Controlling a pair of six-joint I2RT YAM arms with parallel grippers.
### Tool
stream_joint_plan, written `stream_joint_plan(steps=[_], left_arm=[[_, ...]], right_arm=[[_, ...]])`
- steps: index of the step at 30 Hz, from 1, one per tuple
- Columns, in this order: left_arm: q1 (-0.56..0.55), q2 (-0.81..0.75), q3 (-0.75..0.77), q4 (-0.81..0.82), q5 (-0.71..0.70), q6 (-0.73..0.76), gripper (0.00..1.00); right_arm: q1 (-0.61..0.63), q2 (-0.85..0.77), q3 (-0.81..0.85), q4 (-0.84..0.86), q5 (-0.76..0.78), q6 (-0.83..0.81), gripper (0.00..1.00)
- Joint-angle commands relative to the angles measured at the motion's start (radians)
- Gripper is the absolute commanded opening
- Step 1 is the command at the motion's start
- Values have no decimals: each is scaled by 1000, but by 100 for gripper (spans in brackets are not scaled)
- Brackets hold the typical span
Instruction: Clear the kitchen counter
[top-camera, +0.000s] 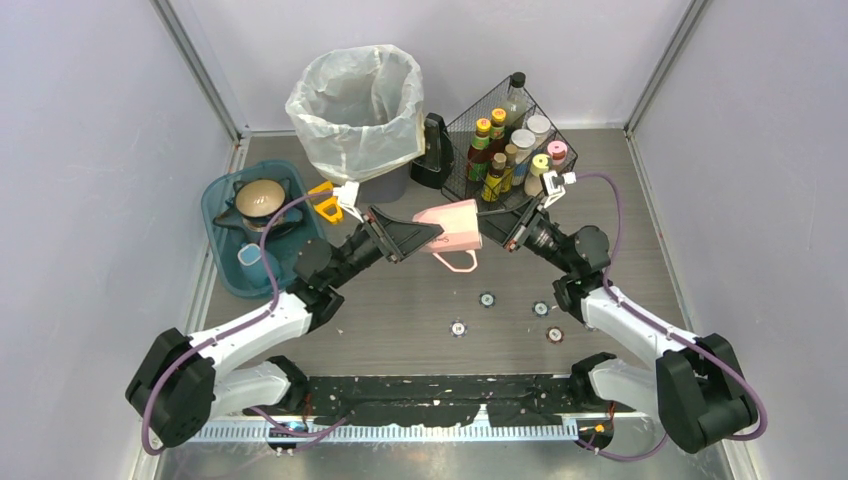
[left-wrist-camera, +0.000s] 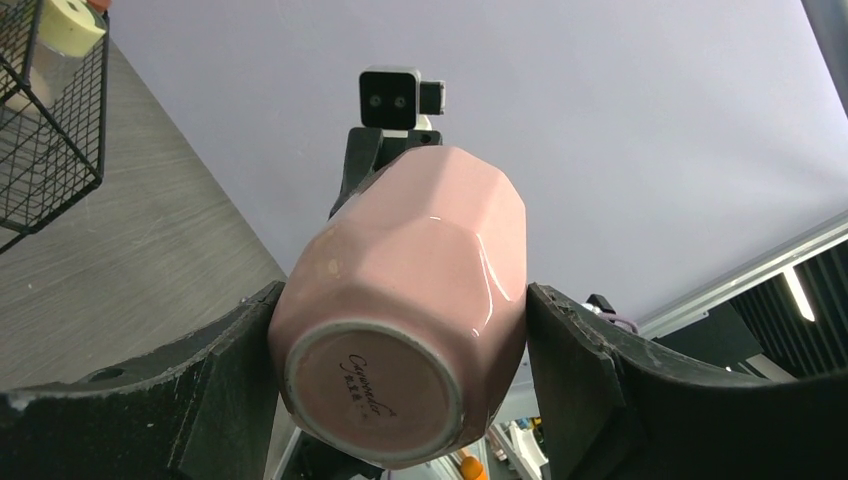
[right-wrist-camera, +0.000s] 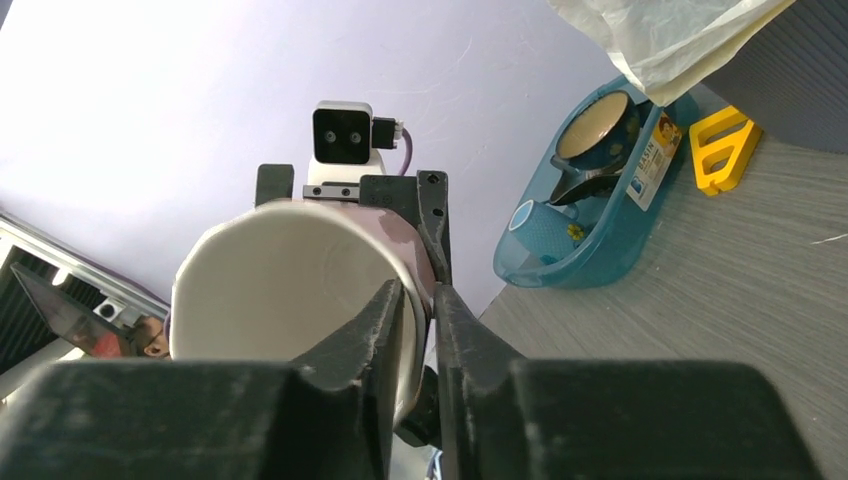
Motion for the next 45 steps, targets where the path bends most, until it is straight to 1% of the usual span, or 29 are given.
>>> stream_joint_plan(steps=[1, 2, 3, 4, 5, 6, 7, 9, 10, 11, 12, 15, 16, 17, 21, 24, 26, 29, 32, 36, 40, 42, 45], left_arm=[[-12, -45, 2, 147, 4, -1, 0], [-11, -54, -3, 142, -1, 6, 0], [-10, -68, -7, 132, -8, 15, 0], [-7, -83, -10, 116, -15, 28, 0], [-3, -102, -12, 89, -22, 43, 0], [3, -125, -12, 51, -32, 65, 0], [9, -155, -9, -2, -42, 93, 0], [22, -222, 6, -146, -80, 190, 0], [25, -260, 22, -249, -104, 243, 0], [27, -295, 46, -397, -139, 301, 0], [27, -341, 74, -506, -178, 364, 0], [28, -410, 164, -820, -326, 529, 0], [28, -420, 198, -918, -388, 584, 0], [27, -426, 237, -1009, -443, 634, 0], [28, -416, 382, -1291, -623, 813, 0], [30, -375, 495, -1462, -728, 925, 0], [39, -339, 555, -1547, -781, 998, 0], [94, -282, 636, -1639, -844, 1093, 0], [222, -230, 678, -1683, -835, 1148, 0], [335, -178, 668, -1629, -778, 1281, 0], [393, -102, 668, -1589, -738, 1419, 0], [422, -67, 652, -1549, -693, 1481, 0], [459, -21, 641, -1539, -620, 1510, 0]], right_arm=[[7, 8, -8, 79, 20, 10, 30], [7, 7, -12, 76, 24, 7, 34], [7, 6, -16, 69, 27, -2, 43], [7, 4, -18, 63, 29, -9, 48], [6, -3, -22, 43, 35, -24, 58], [6, -8, -24, 26, 40, -34, 63], [4, -23, -25, -16, 53, -61, 70], [2, -54, -26, -99, 78, -113, 78], [1, -80, -25, -128, 89, -131, 80], [-3, -95, -23, -194, 111, -172, 83], [-4, -124, -22, -230, 124, -192, 86], [-8, -179, -9, -388, 181, -290, 90], [-9, -204, 0, -421, 192, -331, 93], [-9, -215, 6, -485, 216, -353, 94], [-11, -279, 32, -631, 276, -459, 97], [-14, -322, 41, -675, 294, -508, 99], [-14, -347, 44, -703, 301, -529, 100], [-14, -380, 51, -756, 330, -560, 100], [-14, -416, 58, -819, 367, -609, 100], [-13, -456, 57, -865, 384, -649, 98], [-14, -486, 50, -894, 395, -678, 97], [-14, -496, 47, -905, 399, -688, 97], [-13, -507, 48, -914, 401, -700, 96]])
